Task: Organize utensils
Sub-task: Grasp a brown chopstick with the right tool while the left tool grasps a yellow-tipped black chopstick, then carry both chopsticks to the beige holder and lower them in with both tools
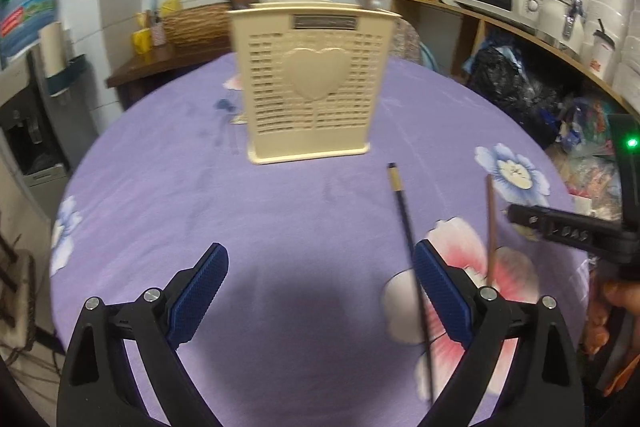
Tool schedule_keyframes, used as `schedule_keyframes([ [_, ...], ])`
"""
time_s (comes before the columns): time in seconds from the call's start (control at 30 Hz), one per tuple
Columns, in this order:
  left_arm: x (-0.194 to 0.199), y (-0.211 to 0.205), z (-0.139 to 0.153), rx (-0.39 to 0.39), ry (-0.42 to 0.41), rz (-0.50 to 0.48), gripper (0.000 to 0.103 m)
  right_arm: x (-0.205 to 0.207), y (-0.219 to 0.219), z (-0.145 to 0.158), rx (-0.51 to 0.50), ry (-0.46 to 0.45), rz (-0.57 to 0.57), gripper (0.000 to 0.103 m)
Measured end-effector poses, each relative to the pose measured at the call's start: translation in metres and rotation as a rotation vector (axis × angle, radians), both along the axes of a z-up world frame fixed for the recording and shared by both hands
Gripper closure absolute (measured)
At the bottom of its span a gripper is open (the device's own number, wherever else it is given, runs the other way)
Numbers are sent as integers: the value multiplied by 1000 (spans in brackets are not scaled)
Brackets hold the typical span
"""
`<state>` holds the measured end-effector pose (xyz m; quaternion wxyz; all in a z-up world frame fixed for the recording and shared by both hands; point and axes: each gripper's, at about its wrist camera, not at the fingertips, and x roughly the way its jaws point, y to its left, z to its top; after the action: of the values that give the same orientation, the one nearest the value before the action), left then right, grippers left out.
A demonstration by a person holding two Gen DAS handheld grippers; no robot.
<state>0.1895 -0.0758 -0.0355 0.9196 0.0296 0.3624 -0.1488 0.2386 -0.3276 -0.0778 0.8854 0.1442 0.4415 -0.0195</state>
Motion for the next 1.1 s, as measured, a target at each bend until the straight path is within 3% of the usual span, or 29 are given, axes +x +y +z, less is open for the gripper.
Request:
schedule_keyframes([
  [0.13, 33, -42, -7, 33, 60, -95, 35, 14, 1, -6, -3, 15, -29, 48],
  [0.27, 62, -78, -22, 99, 100, -130, 45, 25, 0, -3, -2, 22, -37, 48],
  [0.37, 78, -91, -33, 117, 139, -130, 56, 26, -3, -2, -10, 22, -45, 48],
  [0.4, 83, -95, -38, 143, 147, -121, 65, 26, -4, -3, -9, 24, -44, 48],
  [0.57, 83, -94, -39, 176, 123, -131, 91, 27, -9, -4, -2, 30, -41, 48],
  [0.73, 73, -70, -38, 191, 131, -121, 93, 36, 2, -4, -33, 38, -34, 50],
  [0.87, 75, -52, -38, 186, 147, -87, 92, 47, 14, -3, -43, 54, -32, 63],
  [0.9, 76, -49, -38, 184, 152, -82, 85, 50, 18, -3, -55, 56, -32, 64],
  [0.93, 77, -48, -38, 196, 149, -67, 67, 52, 21, -3, -66, 56, -30, 65],
  [1.0, 82, -47, -38, 215, 139, -28, 46, 58, 28, -3, -91, 61, -23, 73],
  [1.07, 89, -43, -39, 160, 159, -19, 50, 63, 30, -3, -78, 68, -27, 89],
  [1.1, 91, -43, -39, 143, 164, -15, 62, 64, 30, -3, -79, 68, -27, 90],
])
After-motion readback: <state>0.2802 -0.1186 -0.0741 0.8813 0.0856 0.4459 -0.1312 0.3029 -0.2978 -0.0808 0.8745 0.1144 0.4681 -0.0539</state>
